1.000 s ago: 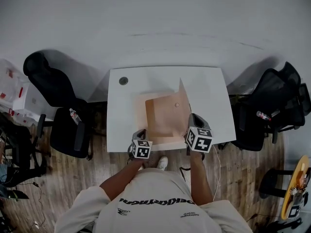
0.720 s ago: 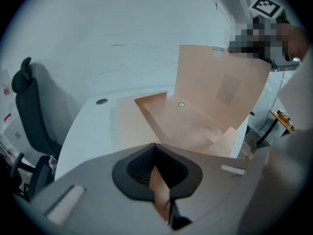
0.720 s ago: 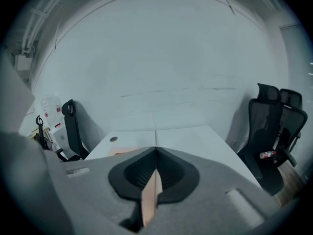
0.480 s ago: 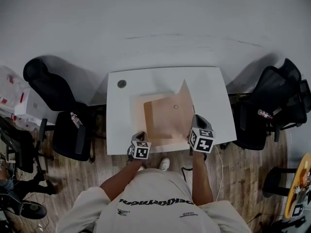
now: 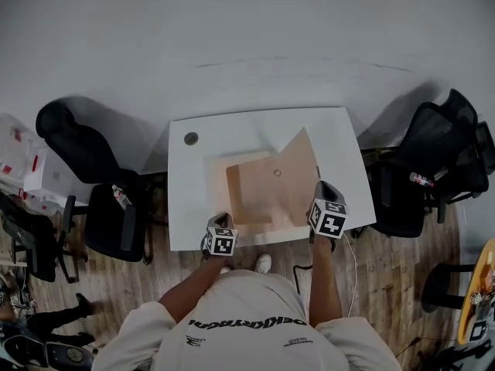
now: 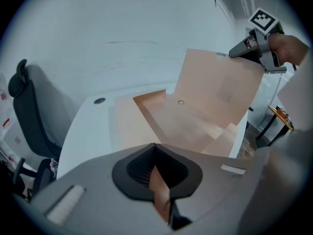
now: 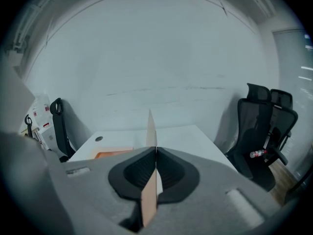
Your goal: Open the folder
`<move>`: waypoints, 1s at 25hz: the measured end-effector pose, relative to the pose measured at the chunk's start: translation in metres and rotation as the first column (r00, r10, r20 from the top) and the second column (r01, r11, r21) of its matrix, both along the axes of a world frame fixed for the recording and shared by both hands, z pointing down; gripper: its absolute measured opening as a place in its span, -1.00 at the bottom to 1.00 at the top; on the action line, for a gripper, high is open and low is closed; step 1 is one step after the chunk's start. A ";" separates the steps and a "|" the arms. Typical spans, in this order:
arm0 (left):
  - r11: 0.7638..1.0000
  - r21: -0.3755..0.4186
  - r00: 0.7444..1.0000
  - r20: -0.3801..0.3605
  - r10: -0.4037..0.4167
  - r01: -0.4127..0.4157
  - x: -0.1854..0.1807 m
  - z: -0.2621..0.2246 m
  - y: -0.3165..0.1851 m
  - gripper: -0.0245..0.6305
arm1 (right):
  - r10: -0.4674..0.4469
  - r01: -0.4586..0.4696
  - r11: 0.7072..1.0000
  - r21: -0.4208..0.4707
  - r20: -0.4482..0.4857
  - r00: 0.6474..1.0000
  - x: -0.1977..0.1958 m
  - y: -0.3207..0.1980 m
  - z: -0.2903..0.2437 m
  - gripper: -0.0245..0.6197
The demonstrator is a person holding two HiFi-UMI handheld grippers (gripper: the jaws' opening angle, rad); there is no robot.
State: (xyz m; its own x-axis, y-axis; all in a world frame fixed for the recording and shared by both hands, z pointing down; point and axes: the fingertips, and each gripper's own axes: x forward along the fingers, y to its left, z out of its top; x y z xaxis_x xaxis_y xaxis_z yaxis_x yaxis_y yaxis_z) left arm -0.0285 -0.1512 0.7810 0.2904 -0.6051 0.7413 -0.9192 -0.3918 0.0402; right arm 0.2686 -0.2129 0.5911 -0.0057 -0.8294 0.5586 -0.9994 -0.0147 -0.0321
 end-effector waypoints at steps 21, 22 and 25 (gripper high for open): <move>1.000 -0.009 1.000 0.024 -0.002 0.002 -0.004 0.001 -0.008 -0.95 | 0.075 -0.084 0.993 -0.086 -0.110 0.991 0.076 -0.003 0.038 -0.84; 1.000 -0.011 1.000 0.024 -0.002 0.002 -0.003 0.001 -0.007 -0.95 | 0.074 -0.085 0.992 -0.091 -0.115 0.991 0.079 -0.003 0.040 -0.83; 1.000 -0.012 1.000 0.026 -0.003 0.003 -0.005 0.001 -0.008 -0.96 | 0.067 -0.081 0.991 -0.106 -0.132 0.989 0.082 -0.003 0.045 -0.84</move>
